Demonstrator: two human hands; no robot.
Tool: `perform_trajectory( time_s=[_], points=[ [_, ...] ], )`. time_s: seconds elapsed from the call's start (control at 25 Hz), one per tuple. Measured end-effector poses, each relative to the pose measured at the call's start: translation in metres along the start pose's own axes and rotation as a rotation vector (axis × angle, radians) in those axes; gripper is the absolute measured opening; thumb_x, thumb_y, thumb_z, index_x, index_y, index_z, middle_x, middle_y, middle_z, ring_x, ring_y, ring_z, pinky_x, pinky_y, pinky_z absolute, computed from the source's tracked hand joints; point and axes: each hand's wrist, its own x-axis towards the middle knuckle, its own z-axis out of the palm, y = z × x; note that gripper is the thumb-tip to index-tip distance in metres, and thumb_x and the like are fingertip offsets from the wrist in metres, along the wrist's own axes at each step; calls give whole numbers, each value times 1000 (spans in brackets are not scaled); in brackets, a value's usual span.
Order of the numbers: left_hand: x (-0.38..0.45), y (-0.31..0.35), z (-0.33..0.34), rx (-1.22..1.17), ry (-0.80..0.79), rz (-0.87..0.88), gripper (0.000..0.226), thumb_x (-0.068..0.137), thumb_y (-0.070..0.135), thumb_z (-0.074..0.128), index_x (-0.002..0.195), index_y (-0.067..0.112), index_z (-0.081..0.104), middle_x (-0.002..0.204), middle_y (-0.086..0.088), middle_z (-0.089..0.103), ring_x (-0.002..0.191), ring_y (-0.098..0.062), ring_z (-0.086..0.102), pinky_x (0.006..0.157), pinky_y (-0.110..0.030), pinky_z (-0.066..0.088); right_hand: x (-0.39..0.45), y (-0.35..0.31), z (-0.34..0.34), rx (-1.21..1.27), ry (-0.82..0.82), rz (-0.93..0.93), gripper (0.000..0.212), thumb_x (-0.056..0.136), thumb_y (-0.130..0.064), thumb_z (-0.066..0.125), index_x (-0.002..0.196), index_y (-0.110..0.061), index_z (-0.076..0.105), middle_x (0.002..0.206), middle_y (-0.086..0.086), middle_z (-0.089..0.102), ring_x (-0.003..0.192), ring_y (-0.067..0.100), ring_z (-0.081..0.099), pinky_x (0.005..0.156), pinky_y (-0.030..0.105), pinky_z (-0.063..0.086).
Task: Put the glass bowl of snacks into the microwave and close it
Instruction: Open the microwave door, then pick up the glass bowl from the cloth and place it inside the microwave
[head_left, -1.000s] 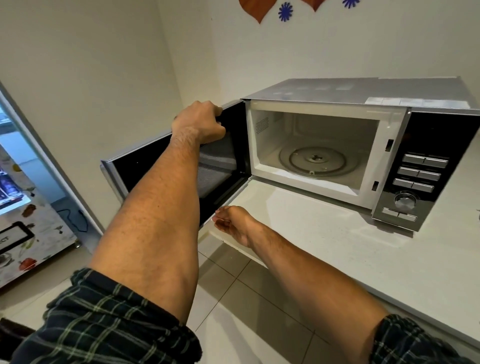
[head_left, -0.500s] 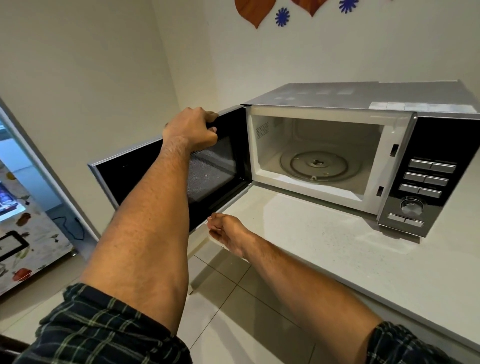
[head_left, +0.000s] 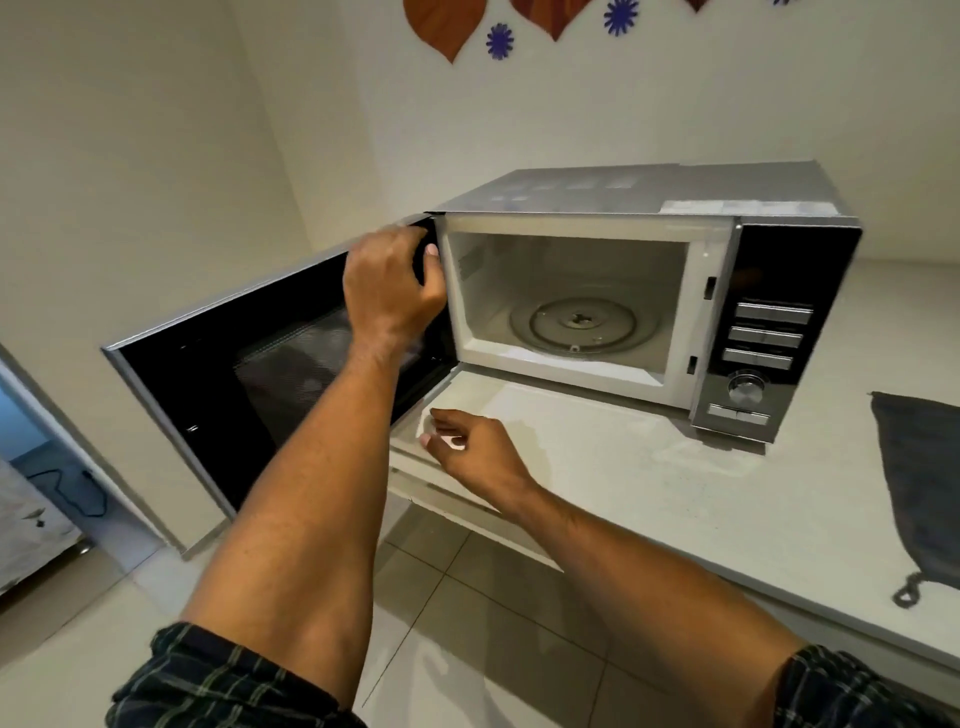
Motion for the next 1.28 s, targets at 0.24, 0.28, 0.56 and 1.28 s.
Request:
perform_trajectory(
  time_s=[0.24,0.28,0.56,1.28],
  points=[
    [-58,90,58,-389,35,-64,18,89,22,57,93,9,70,93,-7,73,86,-26,65,79,-39,50,-44,26,-113,-517,424,-333,35,88,-40,67,113,-18,75,106,-3,78,96,14,70,83,28,56],
    [-67,106,66,-441,25,-61,16,89,20,58,90,9,69,90,-7,71,85,-26,64,77,-39,50,-53,32,-132,-570,473,-364,32,88,-36,69,110,-14,76,104,0,78,94,17,70,82,29,57],
    [-120,221,104,-774,-50,-45,24,92,25,50,84,9,66,79,-5,66,72,-18,59,63,-35,51,-118,71,-246,-837,774,-512,18,89,-22,68,89,-6,77,83,10,76,74,22,67,71,26,50],
    [-195,493,174,-1231,-943,-532,38,99,46,45,84,18,68,84,3,68,91,-26,66,88,-44,55,-284,126,-483,-182,1646,282,51,101,-38,42,146,-14,47,149,8,49,137,24,44,109,30,34]
  ],
)
